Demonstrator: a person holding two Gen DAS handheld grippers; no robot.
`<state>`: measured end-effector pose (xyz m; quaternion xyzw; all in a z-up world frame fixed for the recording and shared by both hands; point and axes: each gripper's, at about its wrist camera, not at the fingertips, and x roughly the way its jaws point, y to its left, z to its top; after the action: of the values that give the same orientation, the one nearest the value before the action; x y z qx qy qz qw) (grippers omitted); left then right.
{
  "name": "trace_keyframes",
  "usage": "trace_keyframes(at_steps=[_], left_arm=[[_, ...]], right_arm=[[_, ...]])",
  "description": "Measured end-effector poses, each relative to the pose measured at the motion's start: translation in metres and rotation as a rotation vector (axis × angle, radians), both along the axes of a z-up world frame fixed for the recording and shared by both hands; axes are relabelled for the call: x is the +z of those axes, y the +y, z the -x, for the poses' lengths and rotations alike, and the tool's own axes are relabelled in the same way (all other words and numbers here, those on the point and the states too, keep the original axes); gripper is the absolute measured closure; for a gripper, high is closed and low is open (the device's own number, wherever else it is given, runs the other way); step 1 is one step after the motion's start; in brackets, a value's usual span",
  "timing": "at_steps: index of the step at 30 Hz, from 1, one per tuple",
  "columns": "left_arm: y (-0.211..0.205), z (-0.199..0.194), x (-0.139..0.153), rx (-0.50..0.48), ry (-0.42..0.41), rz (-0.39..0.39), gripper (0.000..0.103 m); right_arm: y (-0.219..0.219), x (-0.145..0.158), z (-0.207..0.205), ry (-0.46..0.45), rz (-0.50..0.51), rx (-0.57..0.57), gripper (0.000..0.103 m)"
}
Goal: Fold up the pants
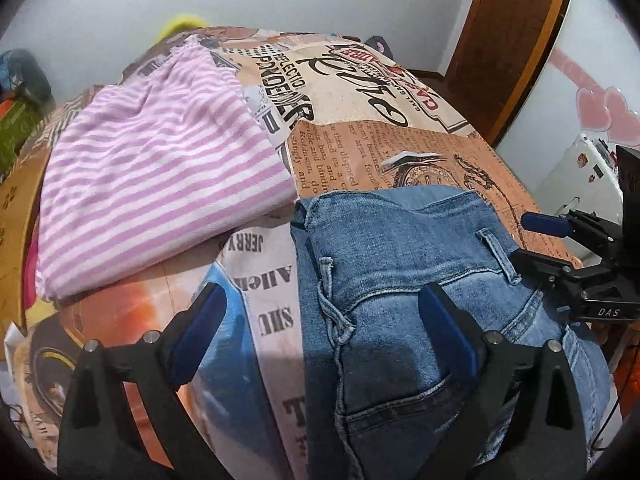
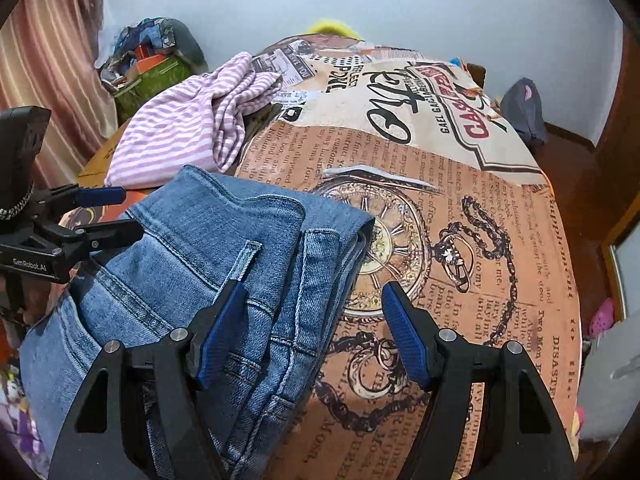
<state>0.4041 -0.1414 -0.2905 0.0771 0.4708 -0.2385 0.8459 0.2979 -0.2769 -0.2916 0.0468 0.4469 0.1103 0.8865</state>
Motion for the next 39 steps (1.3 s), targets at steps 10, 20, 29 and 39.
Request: trace_keyframes(at_steps=[10, 20, 29, 39], left_arm=[[0.034, 0.050, 0.056, -0.004, -0.109, -0.053, 0.011], [0.027, 0.100, 0.037, -0.076, -0.038, 0.020, 0.007], [0.025, 0.086, 0.000, -0.073, 0.119, 0.097, 0.001], [0.024, 0.061, -0.025, -0.126, 0.295, 0.217, 0.000]], right_arm=[[-0.002, 0.045, 0.054, -0.068, 0.050, -0.023, 0.035], [0.034, 0.055, 0.098, -0.057, -0.074, 0.051, 0.022], [0.033, 0.008, 0.086, 0.063, -0.132, 0.063, 0.014], [0.022, -0.012, 0.070, 0.133, -0.259, 0.134, 0.005]])
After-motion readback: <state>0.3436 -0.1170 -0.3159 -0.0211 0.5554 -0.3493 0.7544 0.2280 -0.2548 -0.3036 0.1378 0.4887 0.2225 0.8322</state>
